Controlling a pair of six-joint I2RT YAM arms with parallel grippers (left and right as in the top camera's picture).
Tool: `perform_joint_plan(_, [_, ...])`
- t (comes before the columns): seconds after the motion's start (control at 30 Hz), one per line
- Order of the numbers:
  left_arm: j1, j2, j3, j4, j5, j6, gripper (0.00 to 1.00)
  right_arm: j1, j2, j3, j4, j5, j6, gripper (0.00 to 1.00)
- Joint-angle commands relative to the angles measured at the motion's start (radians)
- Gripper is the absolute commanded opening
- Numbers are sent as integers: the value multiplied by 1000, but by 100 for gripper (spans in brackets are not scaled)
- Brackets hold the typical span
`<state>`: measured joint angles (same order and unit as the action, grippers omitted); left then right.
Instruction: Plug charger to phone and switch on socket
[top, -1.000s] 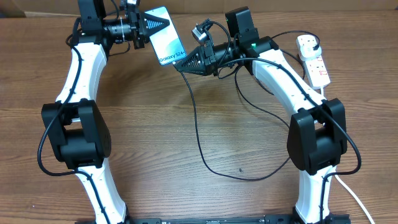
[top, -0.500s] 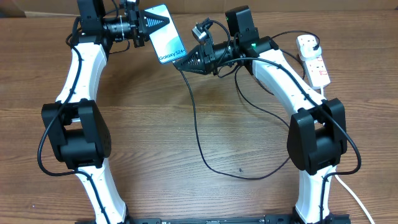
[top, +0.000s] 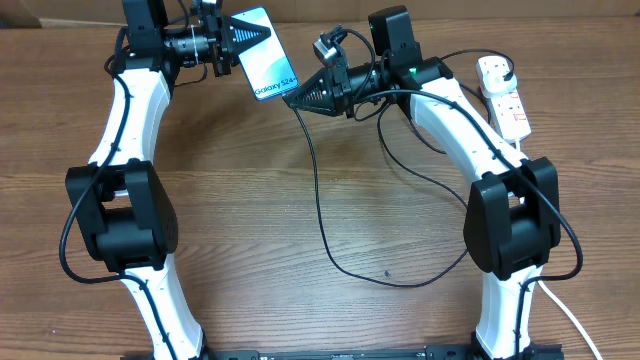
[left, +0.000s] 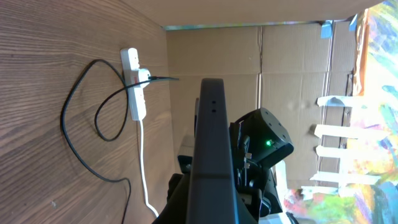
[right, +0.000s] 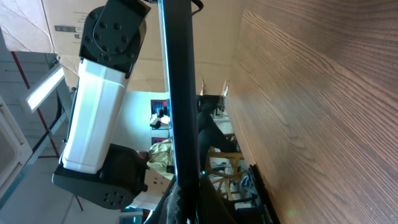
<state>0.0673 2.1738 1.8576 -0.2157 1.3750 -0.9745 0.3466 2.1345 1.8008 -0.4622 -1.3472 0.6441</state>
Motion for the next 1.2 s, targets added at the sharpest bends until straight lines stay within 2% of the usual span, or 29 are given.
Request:
perform_joint_plan(0.0, [7,2,14,8,1,-22,4,-11,-12,5,13,-43,3,4])
perform_joint_plan(0.63, [7,2,14,11,-24,-45,4,-3,-12,5,13,-75,3,4])
perform_joint_plan(1.17, [3,2,14,11,-16,-81,4,17,-12,5,24,-11,4,4])
